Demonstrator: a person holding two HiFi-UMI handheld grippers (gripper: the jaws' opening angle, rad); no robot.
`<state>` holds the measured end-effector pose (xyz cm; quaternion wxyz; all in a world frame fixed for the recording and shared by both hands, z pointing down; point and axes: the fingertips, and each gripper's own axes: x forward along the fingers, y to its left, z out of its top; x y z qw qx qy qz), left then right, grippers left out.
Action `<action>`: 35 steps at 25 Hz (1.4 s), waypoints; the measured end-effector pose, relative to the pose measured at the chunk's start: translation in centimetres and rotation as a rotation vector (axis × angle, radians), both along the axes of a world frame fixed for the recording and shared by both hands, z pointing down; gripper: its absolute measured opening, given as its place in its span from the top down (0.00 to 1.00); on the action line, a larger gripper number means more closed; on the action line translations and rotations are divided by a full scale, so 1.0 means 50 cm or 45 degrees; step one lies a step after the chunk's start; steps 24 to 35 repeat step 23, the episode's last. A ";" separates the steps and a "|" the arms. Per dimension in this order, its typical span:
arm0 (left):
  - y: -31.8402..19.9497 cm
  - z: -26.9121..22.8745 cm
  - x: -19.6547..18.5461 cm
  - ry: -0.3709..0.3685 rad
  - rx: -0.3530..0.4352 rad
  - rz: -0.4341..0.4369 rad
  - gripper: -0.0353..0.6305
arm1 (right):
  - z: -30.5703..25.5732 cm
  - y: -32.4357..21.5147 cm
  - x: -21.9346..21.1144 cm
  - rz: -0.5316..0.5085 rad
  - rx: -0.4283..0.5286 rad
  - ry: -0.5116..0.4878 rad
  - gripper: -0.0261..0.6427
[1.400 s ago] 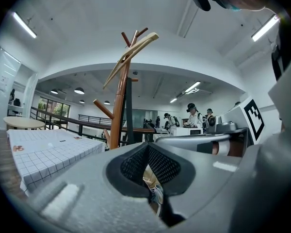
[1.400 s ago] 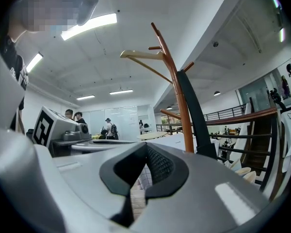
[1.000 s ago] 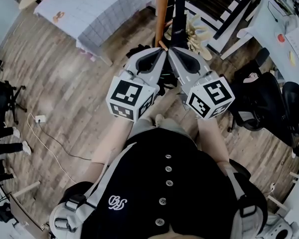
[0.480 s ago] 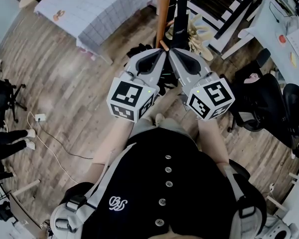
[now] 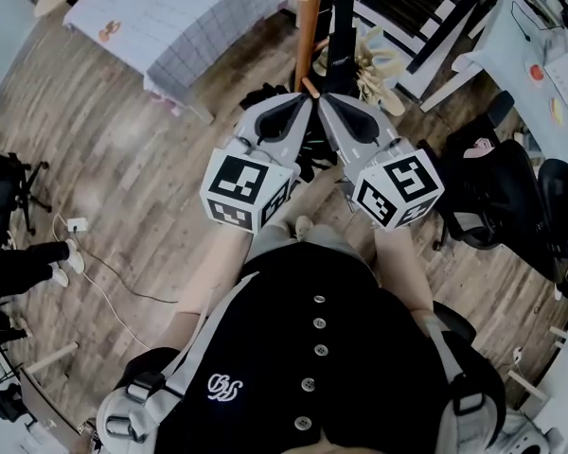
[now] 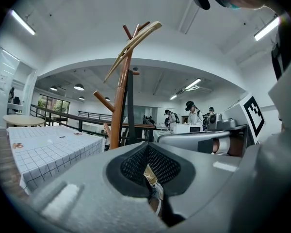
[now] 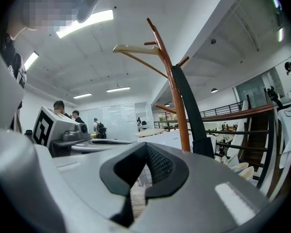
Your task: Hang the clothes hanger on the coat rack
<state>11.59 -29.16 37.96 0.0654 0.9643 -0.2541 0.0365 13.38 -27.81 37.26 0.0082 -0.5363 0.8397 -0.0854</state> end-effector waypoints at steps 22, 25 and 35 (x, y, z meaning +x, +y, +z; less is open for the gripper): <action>-0.001 0.004 -0.010 0.037 -0.035 0.008 0.95 | 0.009 -0.001 -0.003 -0.015 -0.012 0.011 0.96; -0.002 0.004 -0.011 0.036 -0.034 0.006 0.95 | 0.009 -0.001 -0.004 -0.017 -0.013 0.012 0.96; -0.002 0.004 -0.011 0.036 -0.034 0.006 0.95 | 0.009 -0.001 -0.004 -0.017 -0.013 0.012 0.96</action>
